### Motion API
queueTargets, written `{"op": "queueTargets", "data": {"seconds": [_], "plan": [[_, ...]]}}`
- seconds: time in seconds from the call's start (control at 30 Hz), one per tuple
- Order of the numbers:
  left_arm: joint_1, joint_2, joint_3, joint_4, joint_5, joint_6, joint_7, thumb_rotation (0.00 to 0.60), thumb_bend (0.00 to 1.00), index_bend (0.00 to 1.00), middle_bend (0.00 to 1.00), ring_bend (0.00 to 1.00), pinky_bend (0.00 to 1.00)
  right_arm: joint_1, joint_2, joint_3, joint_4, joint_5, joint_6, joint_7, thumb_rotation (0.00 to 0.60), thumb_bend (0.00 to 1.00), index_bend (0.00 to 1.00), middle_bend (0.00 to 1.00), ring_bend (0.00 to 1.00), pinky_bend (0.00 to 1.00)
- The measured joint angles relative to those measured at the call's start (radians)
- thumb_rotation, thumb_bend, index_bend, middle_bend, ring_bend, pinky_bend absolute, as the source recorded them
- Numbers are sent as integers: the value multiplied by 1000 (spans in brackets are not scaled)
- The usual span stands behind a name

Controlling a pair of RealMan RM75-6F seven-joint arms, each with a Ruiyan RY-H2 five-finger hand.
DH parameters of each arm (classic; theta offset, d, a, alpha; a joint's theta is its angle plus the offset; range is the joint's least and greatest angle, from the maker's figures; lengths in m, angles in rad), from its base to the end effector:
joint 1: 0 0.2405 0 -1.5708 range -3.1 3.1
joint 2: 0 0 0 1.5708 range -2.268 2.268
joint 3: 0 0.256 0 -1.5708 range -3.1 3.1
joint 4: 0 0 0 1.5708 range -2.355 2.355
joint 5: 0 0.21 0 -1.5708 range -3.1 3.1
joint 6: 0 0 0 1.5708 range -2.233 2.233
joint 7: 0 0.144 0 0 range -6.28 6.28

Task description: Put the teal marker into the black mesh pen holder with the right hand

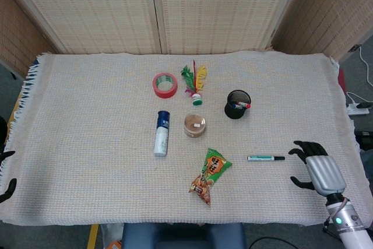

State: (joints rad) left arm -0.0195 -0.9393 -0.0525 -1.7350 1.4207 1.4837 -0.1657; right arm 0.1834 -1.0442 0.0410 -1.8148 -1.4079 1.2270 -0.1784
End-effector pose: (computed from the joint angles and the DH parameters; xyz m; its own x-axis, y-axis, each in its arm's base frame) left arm -0.3184 0.1596 0.2089 0.2868 0.0051 0.9580 0.9502 0.1261 -0.2851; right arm -0.2801 -0.1986 0.1319 0.4334 -0.2428 0.8679 -0.9001 -0.0679 0.4304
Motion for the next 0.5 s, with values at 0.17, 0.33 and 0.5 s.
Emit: {"op": "queueTargets", "data": {"seconds": [0.17,0.33,0.5], "plan": [[0,1,1,0,3,-1,-4,600,386,199,44,0,113,76,-51,35,40,45,-78,-64,600,103,404,134,138,108],[0,3,2,0,3,-2,-8,600,386,199,44,0,113,136,-94,54,81,76,-148,-106,600,103,393,134,138,108],[1,4,2,-2,4,-1,-9,600,386,199,44,0,113,212,-138,58,116,145,-256,-201,600,107,316,134,137,102]]}}
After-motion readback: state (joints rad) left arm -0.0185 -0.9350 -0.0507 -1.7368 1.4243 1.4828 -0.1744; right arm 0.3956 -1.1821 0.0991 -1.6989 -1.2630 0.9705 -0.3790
